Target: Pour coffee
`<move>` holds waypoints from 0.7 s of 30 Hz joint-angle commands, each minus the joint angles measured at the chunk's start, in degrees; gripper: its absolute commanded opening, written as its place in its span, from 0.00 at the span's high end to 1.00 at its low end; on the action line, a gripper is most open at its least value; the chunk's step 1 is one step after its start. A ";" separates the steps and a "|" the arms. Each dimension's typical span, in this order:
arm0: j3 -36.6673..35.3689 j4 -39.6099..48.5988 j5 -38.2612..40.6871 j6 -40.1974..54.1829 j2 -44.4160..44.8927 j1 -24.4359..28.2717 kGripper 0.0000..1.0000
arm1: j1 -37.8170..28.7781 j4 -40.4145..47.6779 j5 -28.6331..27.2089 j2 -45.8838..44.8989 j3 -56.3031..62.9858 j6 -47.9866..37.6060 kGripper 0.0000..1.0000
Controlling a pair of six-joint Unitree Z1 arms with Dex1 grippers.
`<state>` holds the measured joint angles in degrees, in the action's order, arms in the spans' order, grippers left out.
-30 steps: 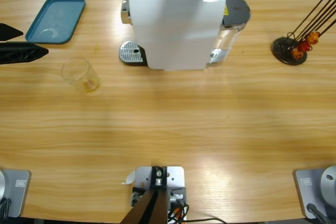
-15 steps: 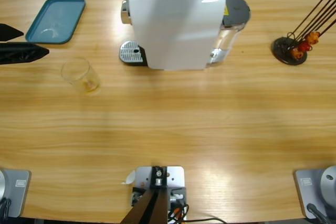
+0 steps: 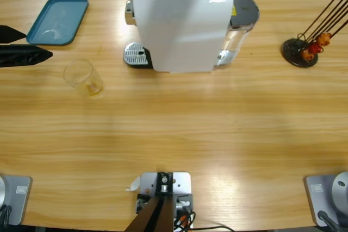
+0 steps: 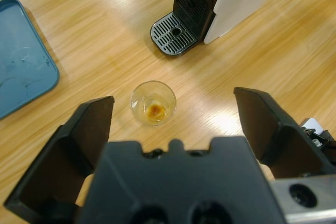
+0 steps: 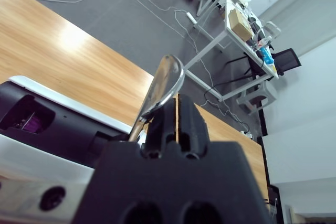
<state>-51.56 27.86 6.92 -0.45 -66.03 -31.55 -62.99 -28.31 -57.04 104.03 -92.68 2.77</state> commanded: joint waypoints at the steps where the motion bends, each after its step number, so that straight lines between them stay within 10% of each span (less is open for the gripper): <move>1: 1.53 -0.79 0.62 0.36 -2.28 -0.53 0.01 | -2.88 0.36 2.39 5.99 -1.89 -0.66 1.00; 21: 1.56 -0.70 0.90 0.36 -2.26 -0.62 0.01 | -5.67 -2.89 1.07 11.53 -5.13 -1.81 1.00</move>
<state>-51.56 27.67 6.92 -0.45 -66.78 -31.55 -69.69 -30.18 -55.23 111.22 -101.57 1.72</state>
